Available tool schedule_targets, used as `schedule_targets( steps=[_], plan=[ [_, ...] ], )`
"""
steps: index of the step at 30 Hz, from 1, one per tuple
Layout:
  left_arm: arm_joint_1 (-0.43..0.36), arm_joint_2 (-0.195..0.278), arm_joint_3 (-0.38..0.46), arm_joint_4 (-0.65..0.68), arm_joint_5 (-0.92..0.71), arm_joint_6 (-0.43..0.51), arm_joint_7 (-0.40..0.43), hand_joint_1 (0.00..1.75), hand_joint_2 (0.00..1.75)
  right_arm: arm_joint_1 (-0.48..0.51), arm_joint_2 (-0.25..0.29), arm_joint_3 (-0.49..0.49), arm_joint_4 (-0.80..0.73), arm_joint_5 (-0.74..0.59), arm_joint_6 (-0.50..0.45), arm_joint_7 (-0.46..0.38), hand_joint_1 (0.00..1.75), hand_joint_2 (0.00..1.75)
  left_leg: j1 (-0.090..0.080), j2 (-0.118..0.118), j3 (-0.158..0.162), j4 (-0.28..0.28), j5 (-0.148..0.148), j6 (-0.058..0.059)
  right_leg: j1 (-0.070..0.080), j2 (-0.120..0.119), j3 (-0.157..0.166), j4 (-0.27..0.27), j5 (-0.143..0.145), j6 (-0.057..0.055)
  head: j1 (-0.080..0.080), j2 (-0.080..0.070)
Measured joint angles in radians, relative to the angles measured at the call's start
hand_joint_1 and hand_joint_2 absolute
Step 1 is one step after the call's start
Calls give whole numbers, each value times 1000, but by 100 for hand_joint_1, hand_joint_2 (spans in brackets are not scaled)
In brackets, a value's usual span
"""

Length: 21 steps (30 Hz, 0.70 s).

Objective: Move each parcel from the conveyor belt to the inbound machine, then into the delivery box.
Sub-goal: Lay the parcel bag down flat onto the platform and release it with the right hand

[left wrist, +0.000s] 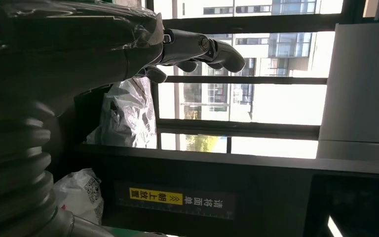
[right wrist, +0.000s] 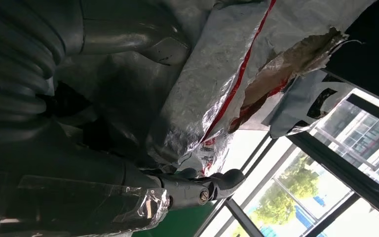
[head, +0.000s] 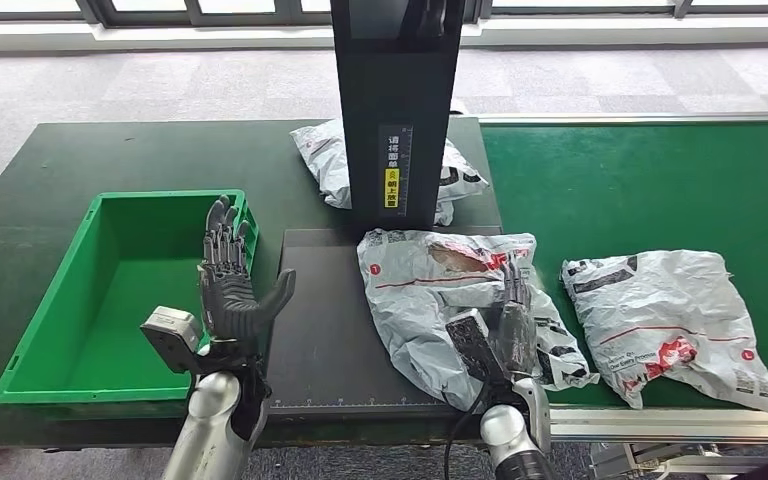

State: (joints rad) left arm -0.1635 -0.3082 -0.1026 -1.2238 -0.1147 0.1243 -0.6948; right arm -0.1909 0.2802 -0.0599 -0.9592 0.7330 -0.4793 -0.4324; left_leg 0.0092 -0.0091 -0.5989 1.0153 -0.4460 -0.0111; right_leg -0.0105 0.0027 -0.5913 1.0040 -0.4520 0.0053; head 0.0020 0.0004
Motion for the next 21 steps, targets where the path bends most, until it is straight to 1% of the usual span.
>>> schedule_targets(
  steps=[3,5,8,10,15,21],
  plan=[
    [-15,0,-23,50,-112,2,24,0,175,-1,-2,0,12,3,-20,-15,0,175,0,0,0,0,0,0,0,0,0,0,0,0,0,0],
    [-33,-2,-42,113,-191,12,29,0,175,-1,-2,0,10,-3,-70,-51,0,175,0,0,0,0,0,0,0,0,0,0,0,0,0,0],
    [-72,-8,-71,212,-230,30,24,0,175,0,3,0,-19,-35,-164,-129,0,175,0,2,0,0,0,0,0,1,-1,0,1,1,0,0],
    [-101,-13,-93,267,-227,38,23,0,175,1,7,0,-48,-51,-203,-163,0,175,0,2,0,0,0,0,0,2,-1,0,1,1,0,0],
    [-143,-25,-125,347,-220,47,23,0,175,8,11,0,-91,-59,-220,-174,0,175,0,2,0,0,0,0,0,2,-1,0,2,0,0,0],
    [-159,-31,-137,387,-219,48,23,0,175,15,11,0,-107,-61,-221,-174,0,175,0,3,0,0,0,0,0,2,-1,0,2,0,0,0]
  ],
)
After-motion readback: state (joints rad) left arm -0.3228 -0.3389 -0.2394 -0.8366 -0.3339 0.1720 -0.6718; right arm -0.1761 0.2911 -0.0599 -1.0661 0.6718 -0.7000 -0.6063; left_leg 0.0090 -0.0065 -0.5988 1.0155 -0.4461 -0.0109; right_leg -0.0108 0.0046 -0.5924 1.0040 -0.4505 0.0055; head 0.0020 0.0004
